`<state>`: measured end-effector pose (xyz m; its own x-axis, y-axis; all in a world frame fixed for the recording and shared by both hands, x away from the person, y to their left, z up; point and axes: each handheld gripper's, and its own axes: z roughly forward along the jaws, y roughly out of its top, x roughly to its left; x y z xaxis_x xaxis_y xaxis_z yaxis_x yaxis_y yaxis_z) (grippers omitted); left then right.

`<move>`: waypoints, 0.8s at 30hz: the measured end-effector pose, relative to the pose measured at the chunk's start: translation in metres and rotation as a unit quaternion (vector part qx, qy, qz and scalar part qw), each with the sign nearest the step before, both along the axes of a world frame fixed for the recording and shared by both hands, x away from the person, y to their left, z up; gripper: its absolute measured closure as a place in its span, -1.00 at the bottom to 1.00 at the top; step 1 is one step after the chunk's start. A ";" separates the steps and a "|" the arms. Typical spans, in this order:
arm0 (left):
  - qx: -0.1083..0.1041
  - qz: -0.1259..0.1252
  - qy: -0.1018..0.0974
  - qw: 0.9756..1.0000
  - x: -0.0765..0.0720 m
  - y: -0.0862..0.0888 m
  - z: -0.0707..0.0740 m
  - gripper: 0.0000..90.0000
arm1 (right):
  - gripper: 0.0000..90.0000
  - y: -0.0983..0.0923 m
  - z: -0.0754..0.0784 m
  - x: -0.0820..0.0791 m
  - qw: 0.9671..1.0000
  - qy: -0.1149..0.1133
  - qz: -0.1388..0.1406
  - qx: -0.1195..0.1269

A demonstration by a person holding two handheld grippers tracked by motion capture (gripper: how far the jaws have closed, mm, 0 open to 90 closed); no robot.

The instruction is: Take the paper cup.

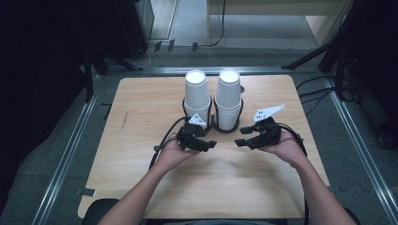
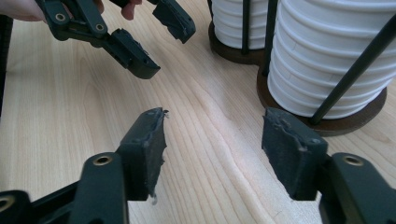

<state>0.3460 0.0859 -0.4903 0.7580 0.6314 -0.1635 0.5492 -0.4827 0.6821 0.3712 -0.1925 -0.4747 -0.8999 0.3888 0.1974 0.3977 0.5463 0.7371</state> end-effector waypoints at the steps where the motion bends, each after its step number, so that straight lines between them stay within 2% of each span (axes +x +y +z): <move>1: -0.002 -0.002 0.004 1.000 0.000 0.001 0.001 -0.05 | -0.05 0.000 0.000 0.000 1.000 0.000 0.002 0.001; 5: -0.003 -0.001 0.001 1.000 -0.001 0.000 0.002 0.06 | -0.05 0.000 0.000 0.000 1.000 0.010 -0.003 -0.010; 6: -0.002 -0.001 -0.002 1.000 -0.001 0.001 0.002 0.16 | -0.06 0.001 0.002 0.000 1.000 0.004 -0.004 -0.018; 7: -0.005 -0.001 -0.002 1.000 0.000 0.001 0.003 0.16 | -0.06 0.001 0.002 0.000 1.000 0.004 -0.004 -0.018; 11: -0.005 0.002 -0.005 1.000 0.000 0.002 0.007 0.39 | -0.13 0.000 0.008 0.000 1.000 -0.005 -0.013 -0.023; 15: -0.005 0.010 -0.007 1.000 0.002 0.001 0.012 0.50 | -0.17 0.002 0.011 0.000 1.000 -0.002 -0.017 -0.024; 18: -0.013 0.013 -0.008 1.000 0.005 -0.001 0.016 0.66 | -0.20 0.004 0.015 0.002 0.999 0.002 -0.022 -0.025; 21: -0.006 0.009 -0.009 1.000 0.008 -0.004 0.018 0.69 | -0.17 0.005 0.019 0.004 0.999 0.012 -0.017 -0.025; 24: 0.000 0.008 -0.009 1.000 0.010 -0.007 0.021 0.74 | -0.17 0.005 0.022 0.005 0.999 0.007 -0.014 -0.035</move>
<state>0.3560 0.0791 -0.4696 0.7509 0.6431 -0.1499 0.5439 -0.4735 0.6928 0.3767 -0.1871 -0.4526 -0.8864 0.4261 0.1810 0.4225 0.5847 0.6926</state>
